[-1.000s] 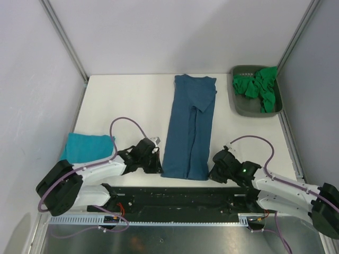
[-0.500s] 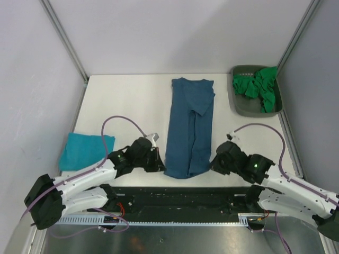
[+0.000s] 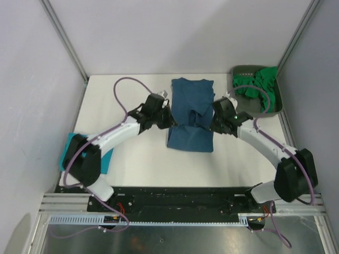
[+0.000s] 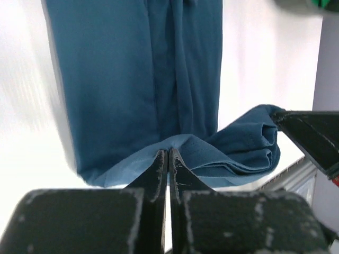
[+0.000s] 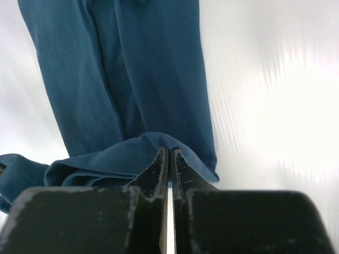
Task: Fold and stack the t-shirts
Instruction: Fold the folded rectangular tshirt in 1/3 of the way
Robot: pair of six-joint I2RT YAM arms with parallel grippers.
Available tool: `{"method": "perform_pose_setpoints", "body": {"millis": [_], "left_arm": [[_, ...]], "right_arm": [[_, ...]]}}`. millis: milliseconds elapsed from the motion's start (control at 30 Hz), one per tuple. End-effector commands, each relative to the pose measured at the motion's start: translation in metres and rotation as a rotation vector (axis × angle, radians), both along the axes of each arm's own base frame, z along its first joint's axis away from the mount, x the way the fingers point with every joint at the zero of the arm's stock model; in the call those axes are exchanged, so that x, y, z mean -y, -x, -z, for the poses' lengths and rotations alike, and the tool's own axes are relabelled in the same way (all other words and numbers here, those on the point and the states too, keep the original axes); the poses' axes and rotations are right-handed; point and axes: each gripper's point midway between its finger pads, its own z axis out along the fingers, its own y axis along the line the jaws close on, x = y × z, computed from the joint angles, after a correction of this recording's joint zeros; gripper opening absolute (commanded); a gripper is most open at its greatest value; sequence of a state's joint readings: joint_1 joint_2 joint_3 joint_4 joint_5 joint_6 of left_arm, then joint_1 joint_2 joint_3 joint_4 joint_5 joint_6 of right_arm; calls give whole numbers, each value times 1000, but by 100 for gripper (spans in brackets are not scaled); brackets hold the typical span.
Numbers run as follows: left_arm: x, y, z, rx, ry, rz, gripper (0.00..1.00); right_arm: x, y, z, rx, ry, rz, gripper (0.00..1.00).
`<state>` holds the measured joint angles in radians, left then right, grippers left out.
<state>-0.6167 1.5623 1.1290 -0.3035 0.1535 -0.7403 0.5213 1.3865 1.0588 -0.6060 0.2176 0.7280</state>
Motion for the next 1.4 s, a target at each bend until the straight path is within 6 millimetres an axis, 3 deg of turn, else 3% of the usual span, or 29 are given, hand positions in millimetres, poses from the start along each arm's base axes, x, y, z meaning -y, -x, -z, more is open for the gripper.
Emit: {"method": "perform_pose_setpoints", "body": {"millis": [0,67,233,367,467,867,933,967,1067,1167,1267,1367], "left_arm": [[5,-55,-5,49,0,-7,0],[7,-77,3,36,0,-15,0],[5,-123,34,-1,-7,-29,0],[2,-143,58,-34,-7,-38,0],[-2,-149,64,-44,-10,-47,0],[-6,-167,47,3,8,-61,2],[-10,-170,51,-4,9,-63,8],[-13,-171,50,-3,10,-66,15],[-23,-178,35,37,21,-46,53],[-27,-179,7,106,27,-19,65],[-29,-162,-4,106,35,-17,59],[-18,-140,4,74,33,14,37]], "right_arm": [[5,-68,-25,126,-7,-10,0],[9,-90,-21,127,-8,-1,0],[14,-137,16,74,-1,9,0],[17,-159,45,26,-5,7,0],[20,-169,54,12,-1,8,0],[25,-188,27,60,-8,12,0],[26,-189,29,50,-2,13,9],[28,-190,29,44,2,15,18],[36,-189,19,51,19,22,42],[33,-186,-1,86,20,7,51],[21,-177,-13,107,24,-22,51],[2,-166,-9,97,-11,-67,40]]}}
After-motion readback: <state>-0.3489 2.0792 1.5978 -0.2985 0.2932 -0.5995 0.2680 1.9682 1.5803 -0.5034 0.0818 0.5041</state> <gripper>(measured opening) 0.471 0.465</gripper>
